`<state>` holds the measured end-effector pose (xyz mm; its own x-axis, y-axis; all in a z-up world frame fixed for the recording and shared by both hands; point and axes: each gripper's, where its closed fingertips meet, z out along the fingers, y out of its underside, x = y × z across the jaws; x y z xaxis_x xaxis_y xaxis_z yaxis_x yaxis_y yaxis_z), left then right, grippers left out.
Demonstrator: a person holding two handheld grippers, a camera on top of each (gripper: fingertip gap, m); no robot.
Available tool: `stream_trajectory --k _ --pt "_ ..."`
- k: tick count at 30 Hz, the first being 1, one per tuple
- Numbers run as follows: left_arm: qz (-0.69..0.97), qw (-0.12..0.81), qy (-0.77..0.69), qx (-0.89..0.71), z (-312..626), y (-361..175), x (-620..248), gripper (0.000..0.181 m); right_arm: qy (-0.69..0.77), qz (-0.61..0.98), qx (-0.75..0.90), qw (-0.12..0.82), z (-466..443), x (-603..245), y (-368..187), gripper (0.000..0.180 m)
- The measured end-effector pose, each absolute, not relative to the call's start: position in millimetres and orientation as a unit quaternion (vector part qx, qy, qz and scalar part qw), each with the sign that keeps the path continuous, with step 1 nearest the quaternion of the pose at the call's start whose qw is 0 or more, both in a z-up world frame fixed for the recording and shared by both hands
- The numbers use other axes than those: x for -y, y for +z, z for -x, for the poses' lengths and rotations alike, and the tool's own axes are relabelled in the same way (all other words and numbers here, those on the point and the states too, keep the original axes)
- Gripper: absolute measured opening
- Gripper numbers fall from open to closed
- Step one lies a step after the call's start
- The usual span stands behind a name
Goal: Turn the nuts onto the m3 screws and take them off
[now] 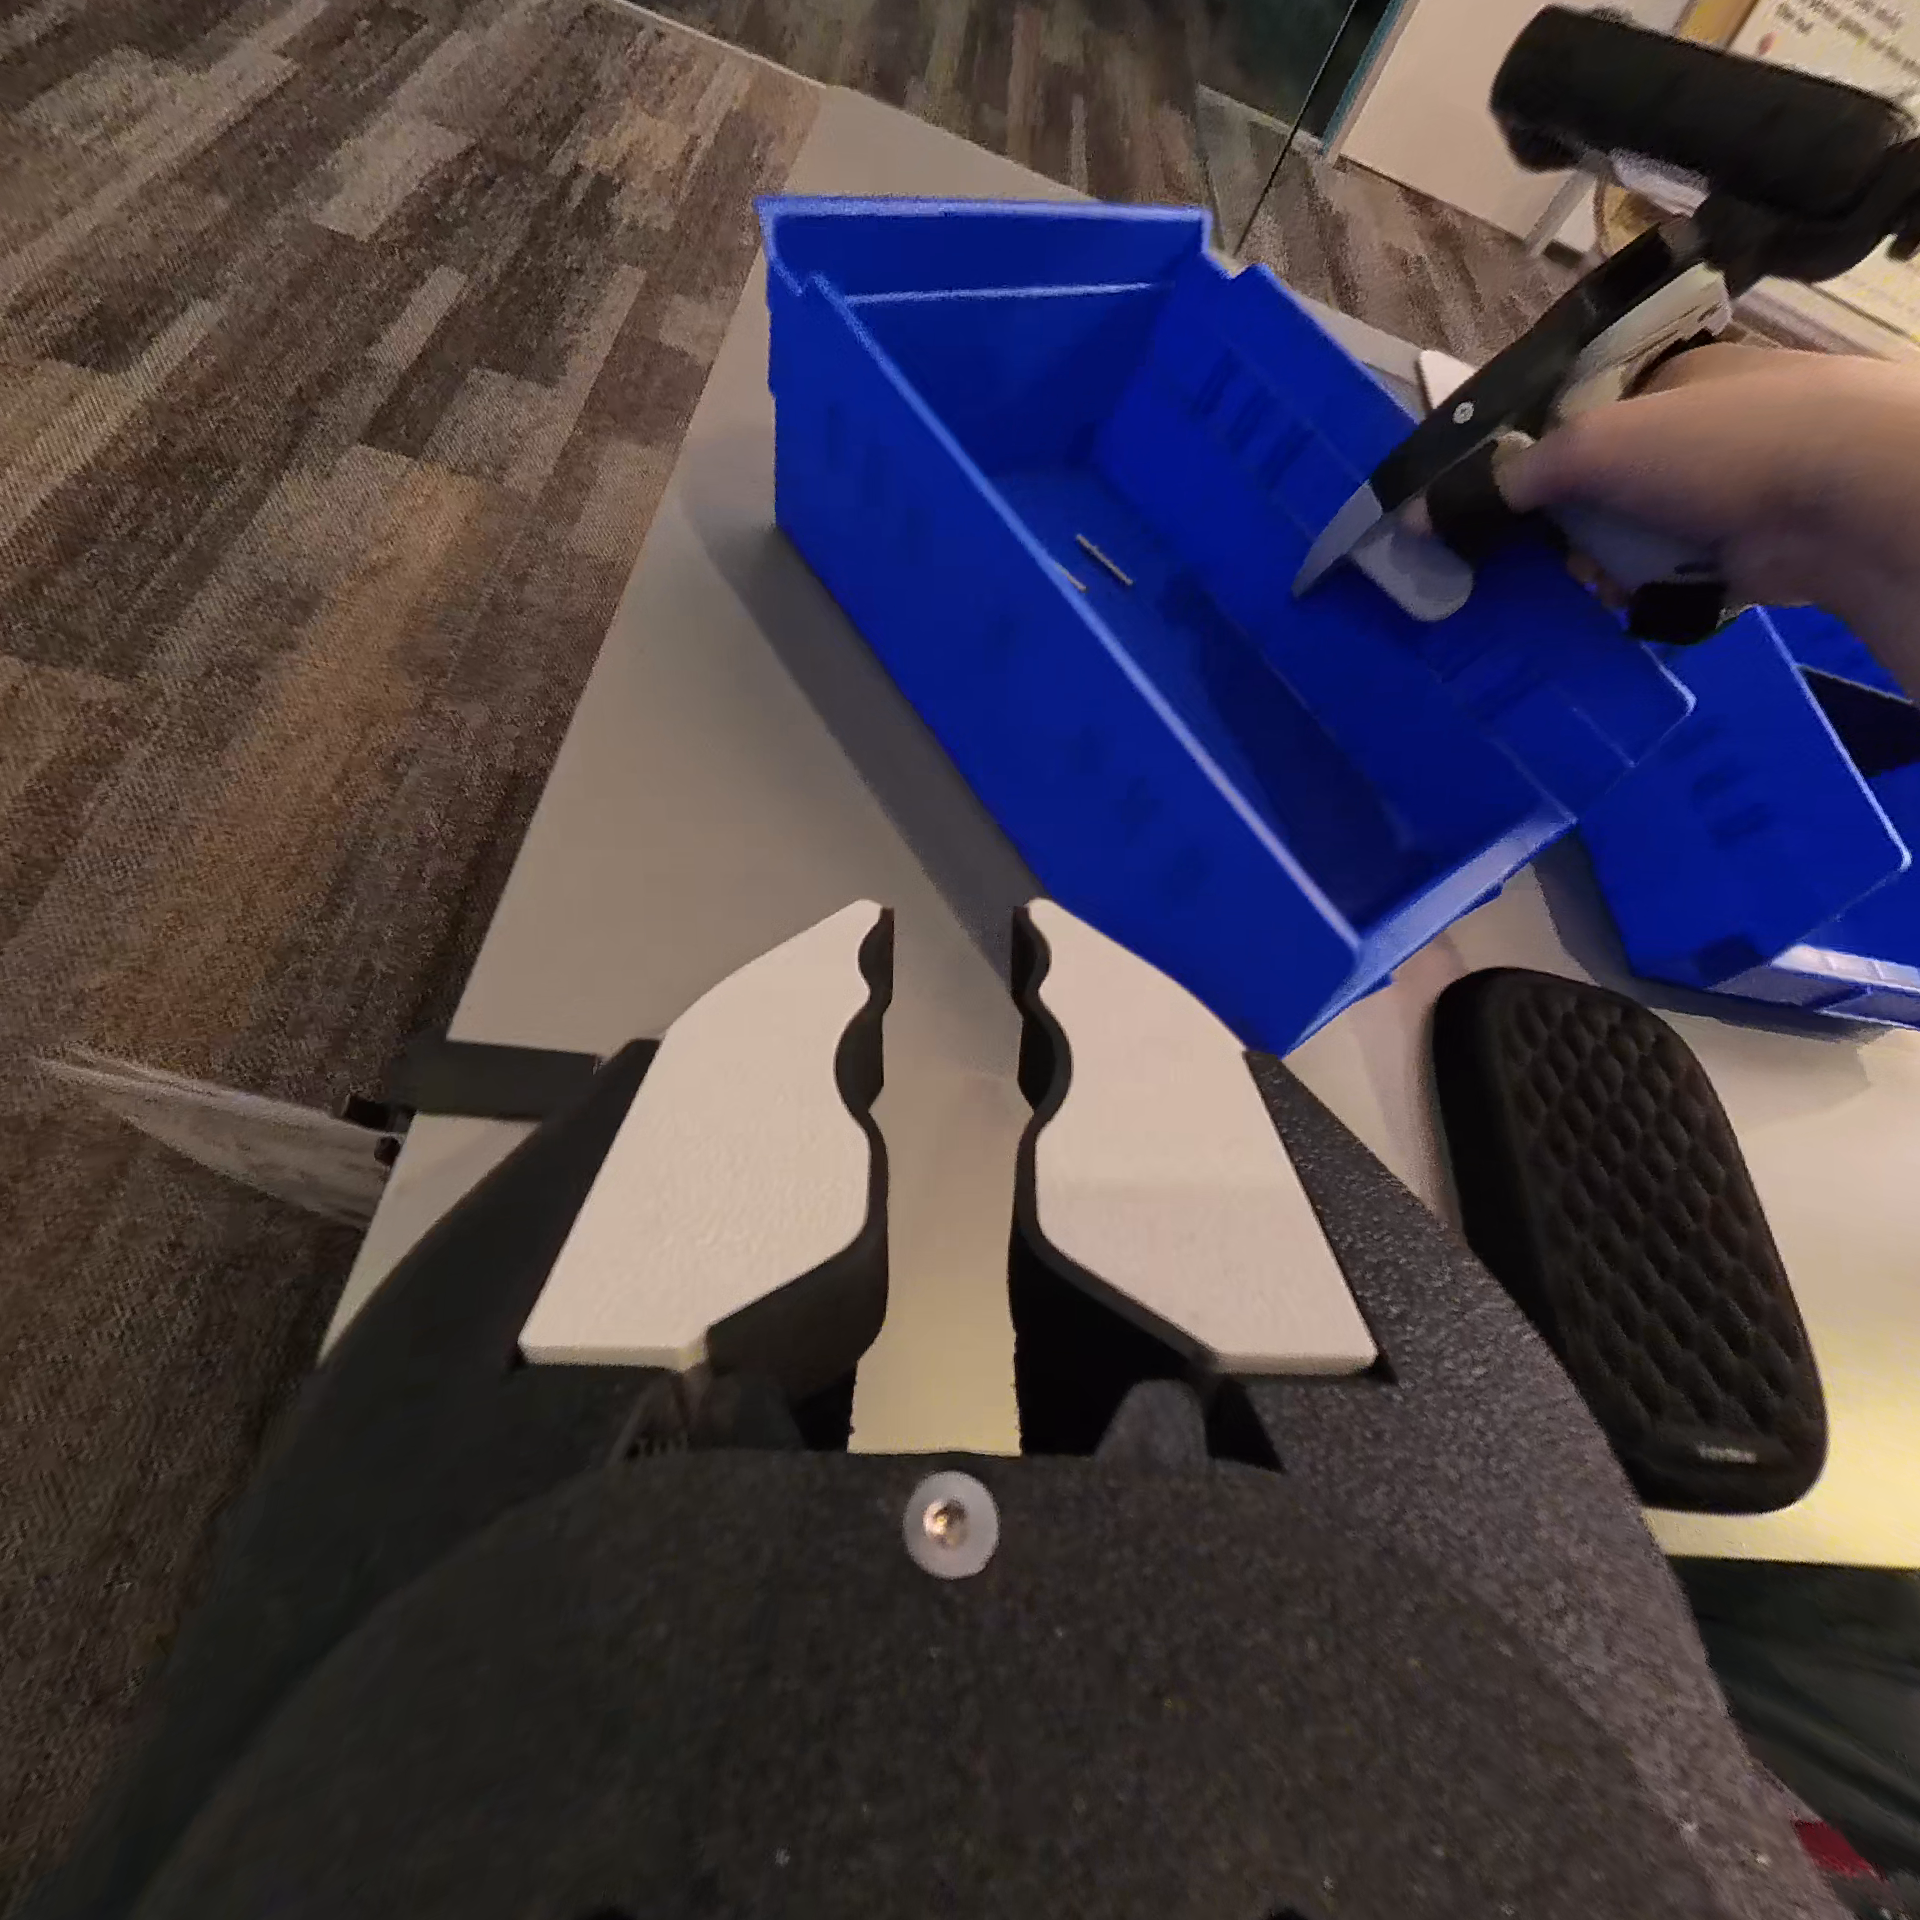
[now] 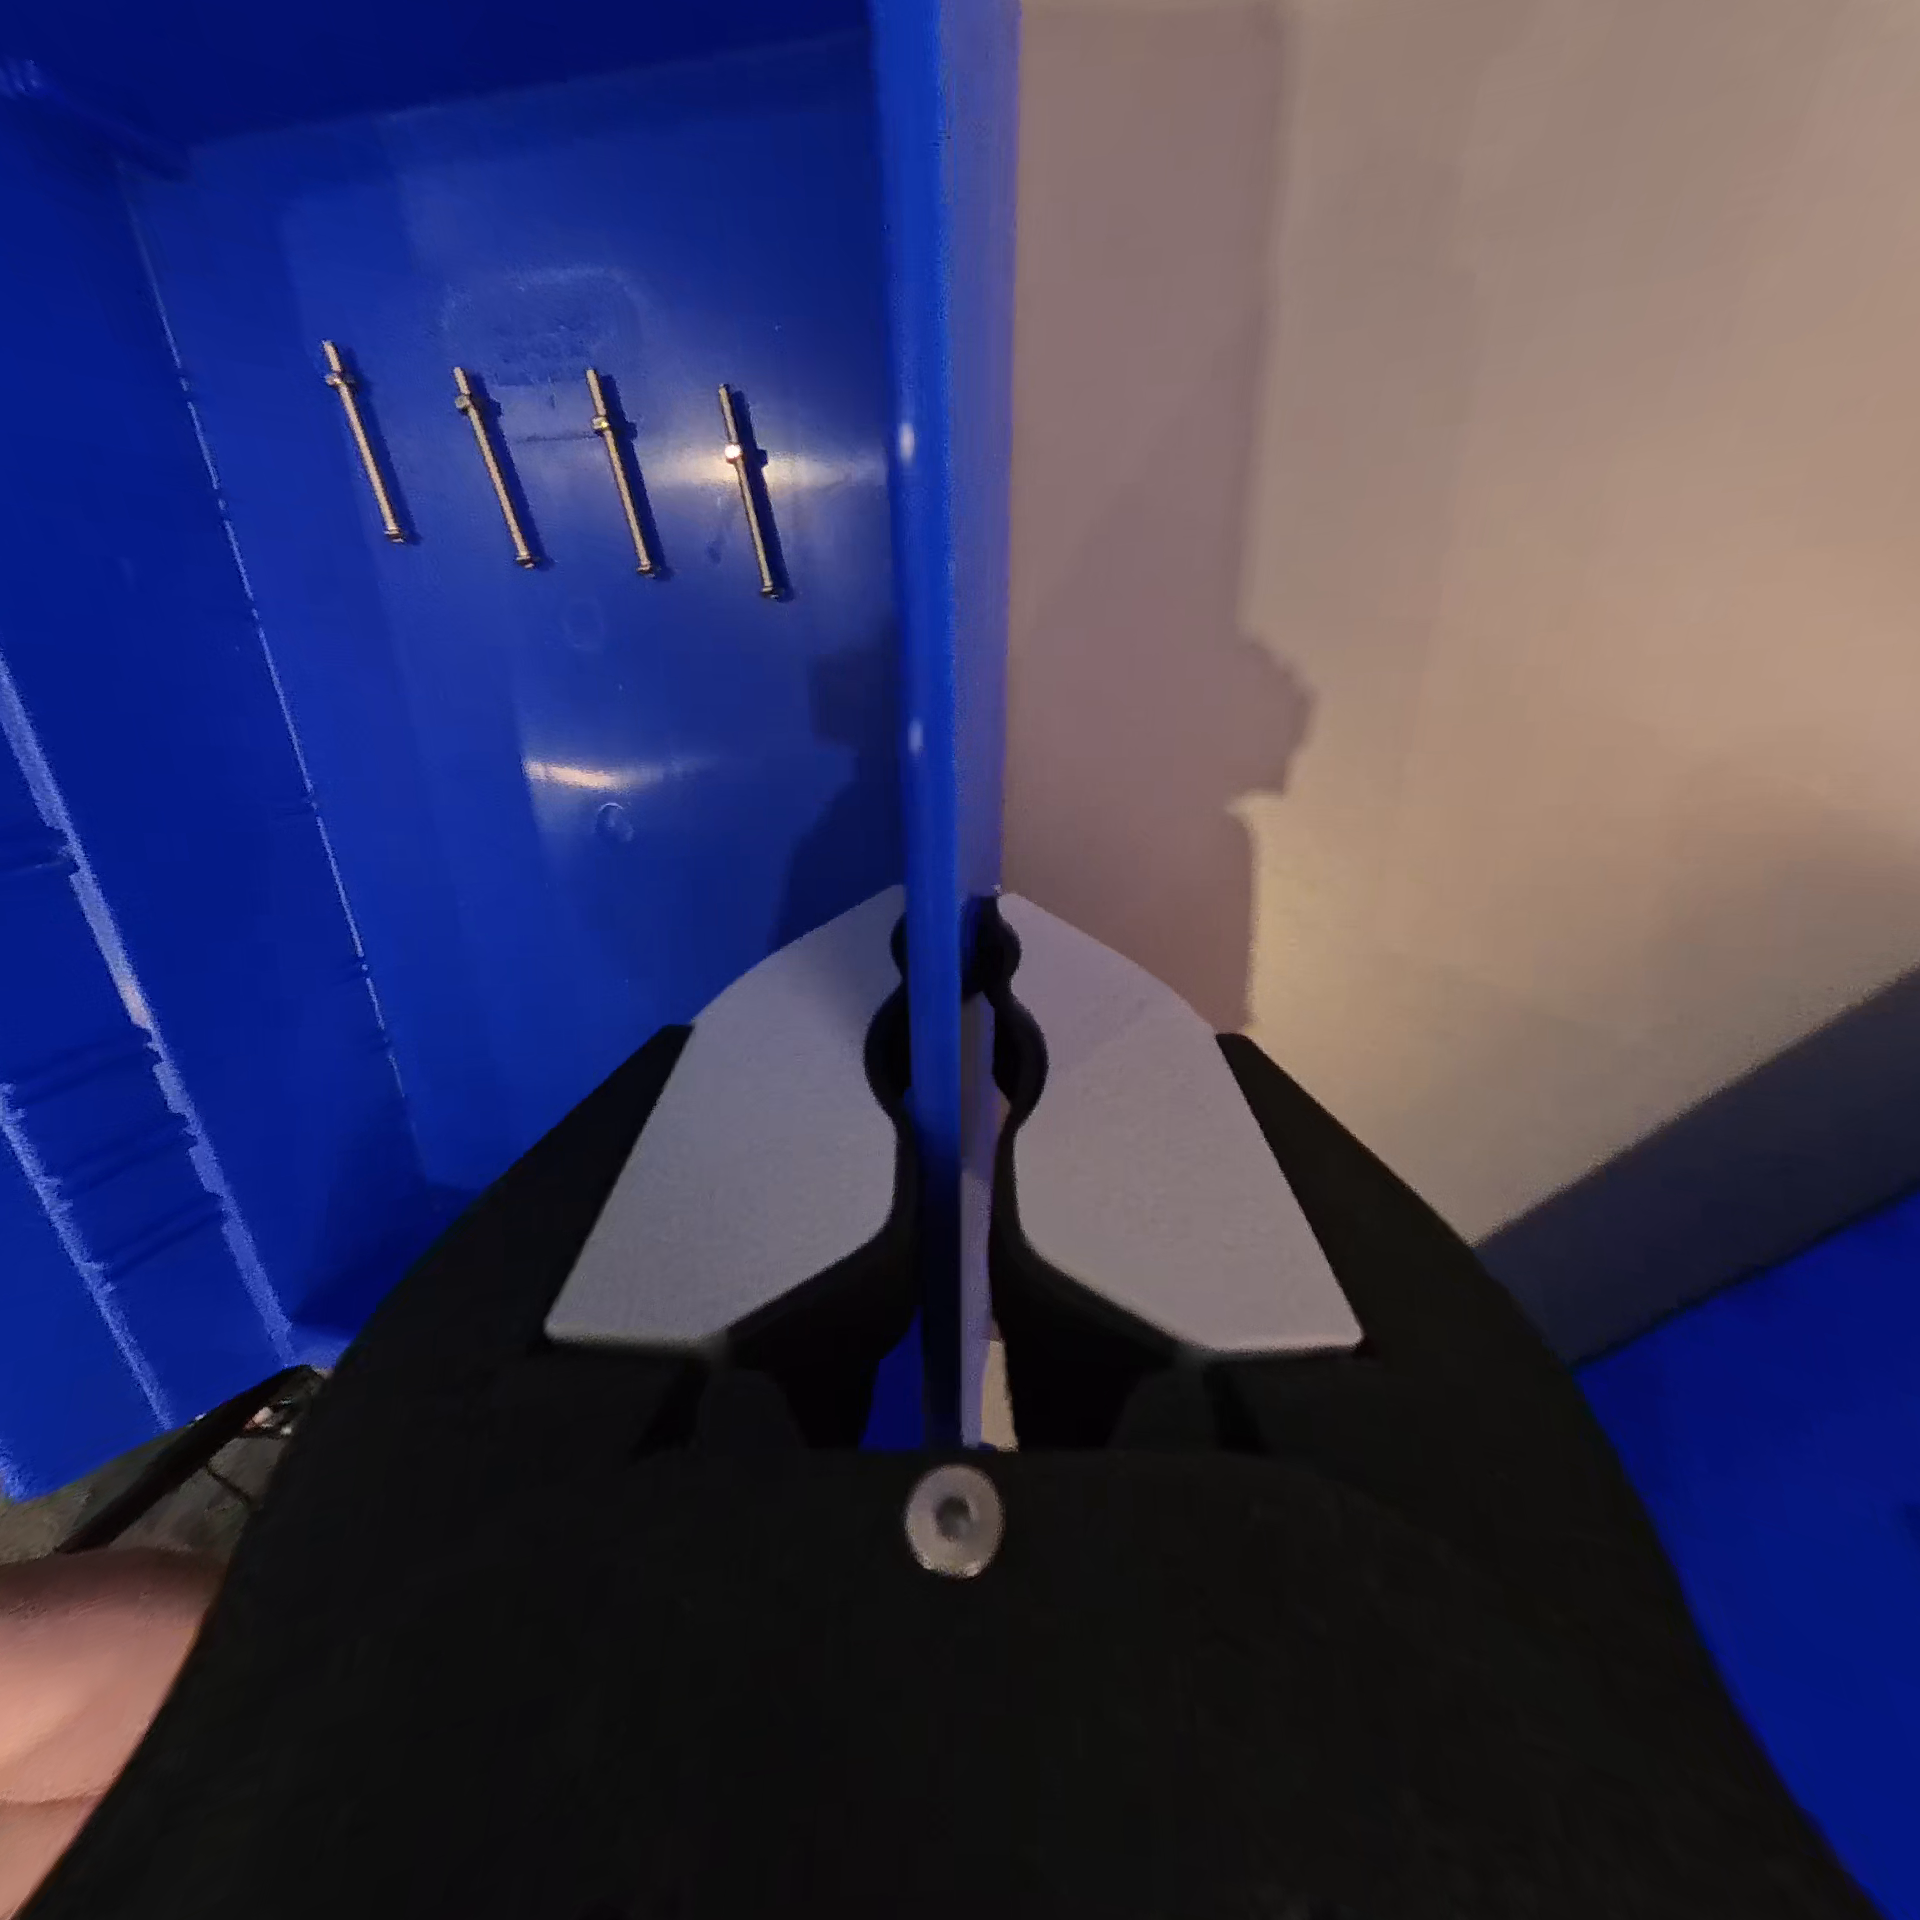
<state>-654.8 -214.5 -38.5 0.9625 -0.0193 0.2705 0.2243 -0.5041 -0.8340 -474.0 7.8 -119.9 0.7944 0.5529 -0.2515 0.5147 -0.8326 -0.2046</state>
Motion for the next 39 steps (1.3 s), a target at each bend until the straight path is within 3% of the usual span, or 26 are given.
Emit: stream_trajectory --k 12,16,20,25,28,32,39 --pt "0.855 0.515 -0.064 0.013 576 -32 179 0.032 0.189 0.896 0.336 0.22 482 -27 -46 0.021" --pt "0.874 0.486 0.016 -0.001 568 -52 170 0.042 0.205 0.87 0.349 0.283 470 -29 -4 0.021" --pt "0.875 0.47 0.12 0.0 583 -59 163 0.036 0.212 0.844 0.365 0.331 448 -23 33 0.019" --pt "0.898 0.419 0.136 0.011 592 -77 154 0.04 0.237 0.82 0.376 0.36 420 -6 60 0.018" --pt "0.9 0.414 0.132 0.022 601 -84 147 0.034 0.289 0.795 0.397 0.355 413 17 70 0.015" --pt "0.884 0.449 0.121 0.054 626 -80 138 0.012 0.344 0.764 0.407 0.364 406 52 90 0.014" --pt "0.902 0.426 0.065 0.0 658 -81 111 0.008 0.307 0.724 0.463 0.408 357 101 106 0.013"
